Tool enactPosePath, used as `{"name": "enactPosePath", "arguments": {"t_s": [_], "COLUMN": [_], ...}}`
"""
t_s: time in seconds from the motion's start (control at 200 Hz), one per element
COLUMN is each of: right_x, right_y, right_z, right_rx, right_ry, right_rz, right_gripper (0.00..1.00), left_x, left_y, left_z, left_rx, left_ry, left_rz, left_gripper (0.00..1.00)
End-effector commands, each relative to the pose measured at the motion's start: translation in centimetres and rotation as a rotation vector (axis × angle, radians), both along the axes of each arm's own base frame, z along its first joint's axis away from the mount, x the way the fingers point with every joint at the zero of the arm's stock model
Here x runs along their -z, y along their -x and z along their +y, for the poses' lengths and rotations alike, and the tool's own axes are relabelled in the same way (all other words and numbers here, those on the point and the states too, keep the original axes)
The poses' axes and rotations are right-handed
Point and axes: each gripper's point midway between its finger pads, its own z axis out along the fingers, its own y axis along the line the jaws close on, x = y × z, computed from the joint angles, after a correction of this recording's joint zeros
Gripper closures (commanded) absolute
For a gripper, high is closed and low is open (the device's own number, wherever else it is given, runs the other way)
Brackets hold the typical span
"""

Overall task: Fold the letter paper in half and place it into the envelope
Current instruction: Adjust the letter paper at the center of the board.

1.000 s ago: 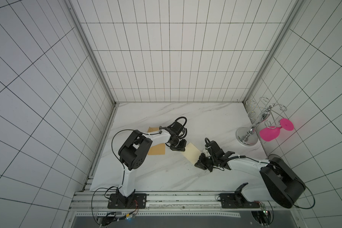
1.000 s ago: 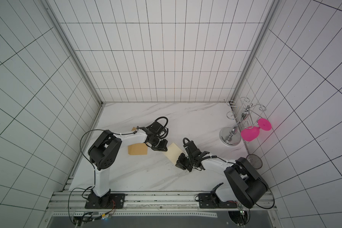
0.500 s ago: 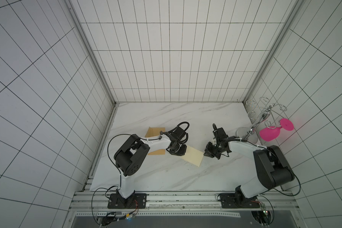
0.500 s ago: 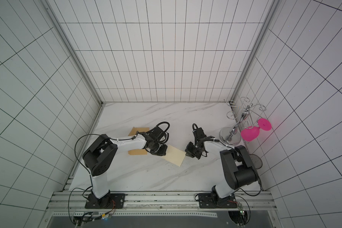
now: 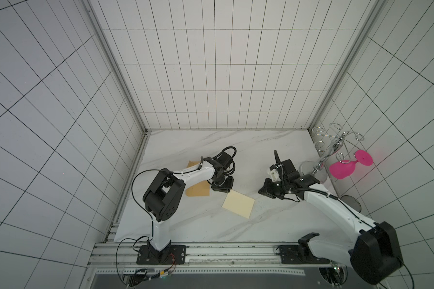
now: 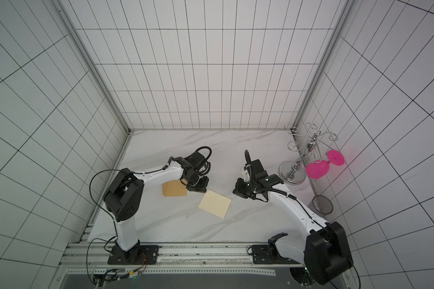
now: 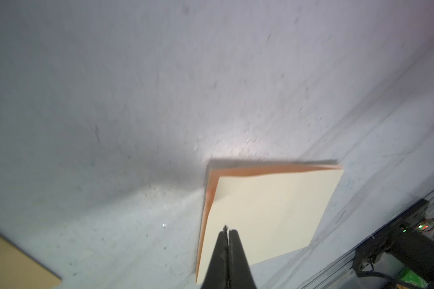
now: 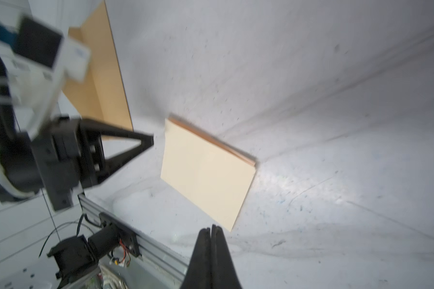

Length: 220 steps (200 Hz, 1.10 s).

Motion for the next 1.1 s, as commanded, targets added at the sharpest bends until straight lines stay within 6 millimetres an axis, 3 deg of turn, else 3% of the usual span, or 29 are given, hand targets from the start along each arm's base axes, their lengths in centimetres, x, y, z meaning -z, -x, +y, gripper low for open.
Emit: {"name": "enactPosePath", "arguments": {"t_s": [0.0, 0.13, 0.28, 0.505, 0.64, 0.815, 1.094], "right_x": [3.4, 5.2, 6.3, 7.9, 10.0, 11.5, 10.7], "right_y": [5.1, 6.8, 7.5, 8.6, 9.0, 7.2, 0.7], "right_z": [1.2, 2.1, 2.6, 5.3, 4.9, 3.0, -0.2], "right_rx": [-0.103, -0.124, -0.159, -0.265, -0.270, -0.198, -0.094], "right_ry": [0.024, 0.000, -0.005, 0.001, 0.070, 0.165, 0.210], "right_rz": [0.154, 0.192, 0.215, 0.274, 0.317, 0.302, 0.256], "right_gripper": [0.89, 0.82, 0.81, 0.77, 0.80, 0.83, 0.84], "left_x": [1.0, 2.7, 5.1, 6.0, 6.0, 5.8, 5.5], "left_y": [-2.0, -3.6, -3.3, -2.3, -1.7, 0.1, 3.5], "left_z": [-1.3, -2.3, -2.3, -1.5, -0.6, 0.8, 3.1], "left_rx": [0.005, 0.025, 0.035, 0.040, 0.044, 0.051, 0.055], "left_ry": [0.005, -0.014, -0.031, -0.048, -0.066, -0.081, -0.094], "left_rz": [0.005, -0.003, 0.037, 0.048, 0.048, 0.069, 0.103], "left_gripper": [1.00, 1.00, 1.00, 1.00, 1.00, 1.00, 1.00]}}
